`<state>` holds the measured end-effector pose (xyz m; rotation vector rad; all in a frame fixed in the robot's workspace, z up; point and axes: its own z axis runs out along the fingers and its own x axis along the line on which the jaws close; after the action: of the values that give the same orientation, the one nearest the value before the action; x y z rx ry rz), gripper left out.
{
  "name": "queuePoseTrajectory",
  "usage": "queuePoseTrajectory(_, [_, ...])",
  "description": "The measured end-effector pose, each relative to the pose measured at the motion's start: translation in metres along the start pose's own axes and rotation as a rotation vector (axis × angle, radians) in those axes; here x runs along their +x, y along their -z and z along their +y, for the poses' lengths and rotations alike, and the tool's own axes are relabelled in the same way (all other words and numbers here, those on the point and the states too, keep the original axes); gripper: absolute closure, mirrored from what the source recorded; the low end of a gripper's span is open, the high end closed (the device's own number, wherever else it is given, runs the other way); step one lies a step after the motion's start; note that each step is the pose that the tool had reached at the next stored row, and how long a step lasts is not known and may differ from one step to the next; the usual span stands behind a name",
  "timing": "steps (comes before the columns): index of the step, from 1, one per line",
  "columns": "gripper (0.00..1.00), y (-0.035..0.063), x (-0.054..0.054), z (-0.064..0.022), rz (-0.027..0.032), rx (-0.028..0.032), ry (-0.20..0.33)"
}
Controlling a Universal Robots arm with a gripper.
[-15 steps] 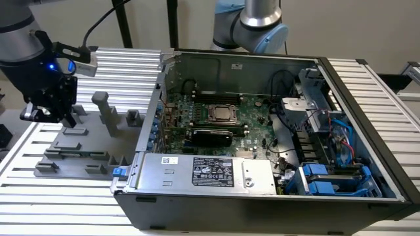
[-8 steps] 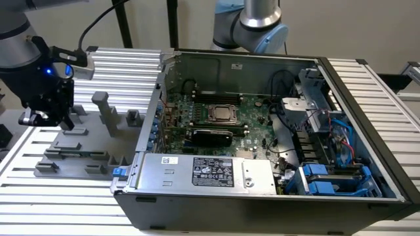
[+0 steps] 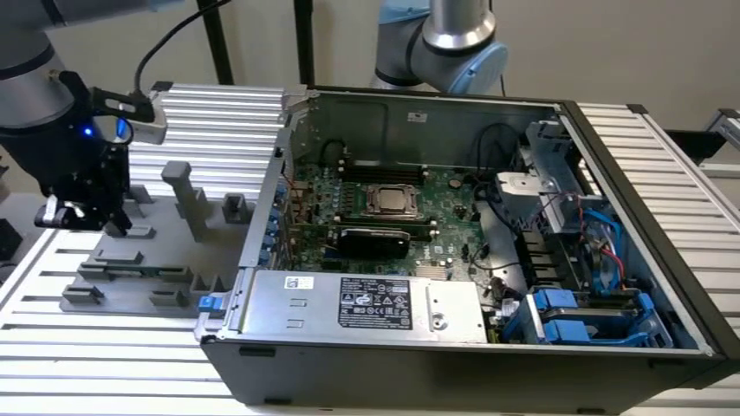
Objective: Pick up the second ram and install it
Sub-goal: 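Pick up the second ram and move it above second insertion slot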
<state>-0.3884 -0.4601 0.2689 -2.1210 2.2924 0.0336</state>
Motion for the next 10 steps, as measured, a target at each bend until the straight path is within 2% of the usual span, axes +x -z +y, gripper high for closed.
queuePoseTrajectory(10, [0.0,-0.0174,0.007,-0.0005,0.0,-0.0003,0.012])
